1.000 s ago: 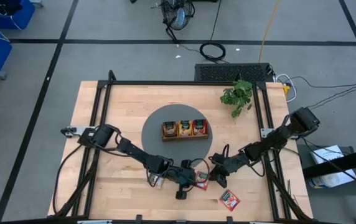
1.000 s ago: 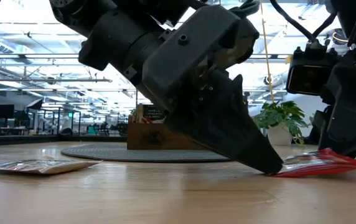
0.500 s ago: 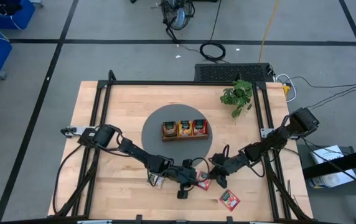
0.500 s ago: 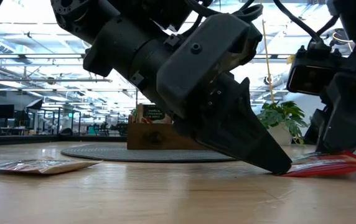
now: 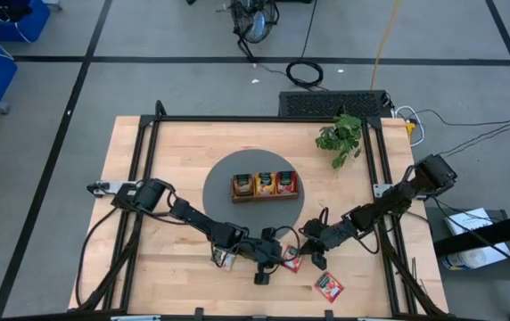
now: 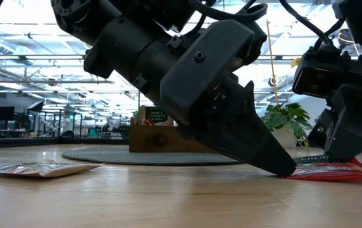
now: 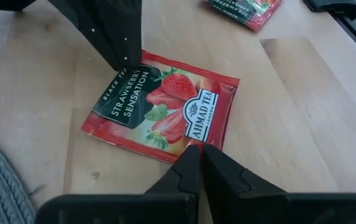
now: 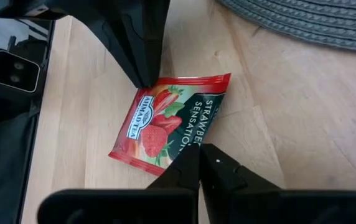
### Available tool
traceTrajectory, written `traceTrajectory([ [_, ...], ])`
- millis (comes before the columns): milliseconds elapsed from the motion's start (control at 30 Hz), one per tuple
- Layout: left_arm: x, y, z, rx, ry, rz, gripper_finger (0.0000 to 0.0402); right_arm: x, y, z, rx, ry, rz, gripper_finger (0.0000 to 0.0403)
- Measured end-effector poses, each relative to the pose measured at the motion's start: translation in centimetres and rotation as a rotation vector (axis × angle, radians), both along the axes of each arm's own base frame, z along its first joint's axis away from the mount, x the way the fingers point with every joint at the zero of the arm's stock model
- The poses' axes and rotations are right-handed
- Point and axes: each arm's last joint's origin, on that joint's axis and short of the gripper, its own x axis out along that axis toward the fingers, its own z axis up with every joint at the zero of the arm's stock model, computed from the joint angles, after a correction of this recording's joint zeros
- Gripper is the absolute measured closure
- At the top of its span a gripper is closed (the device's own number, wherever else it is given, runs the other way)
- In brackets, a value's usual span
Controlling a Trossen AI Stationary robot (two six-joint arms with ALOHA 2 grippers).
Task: Pick & Place Tea
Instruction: Put the left red tea sachet into the right section of the wooden organizer
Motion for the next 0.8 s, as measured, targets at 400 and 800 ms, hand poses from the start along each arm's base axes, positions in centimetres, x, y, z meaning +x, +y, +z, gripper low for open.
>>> traceTrajectory([
  [400, -0.8, -1.5, 3.0, 0.056, -0.069, -0.071, 0.0375, 0.0, 0.0, 0.0, -0.01, -0.004, 0.013, 0.0403],
  [800, -2.7, -2.5, 1.8, 0.098, 0.127, -0.037, 0.0375, 1.2, -1.6, 4.8, -0.094, -0.047, 0.057, 0.0403],
])
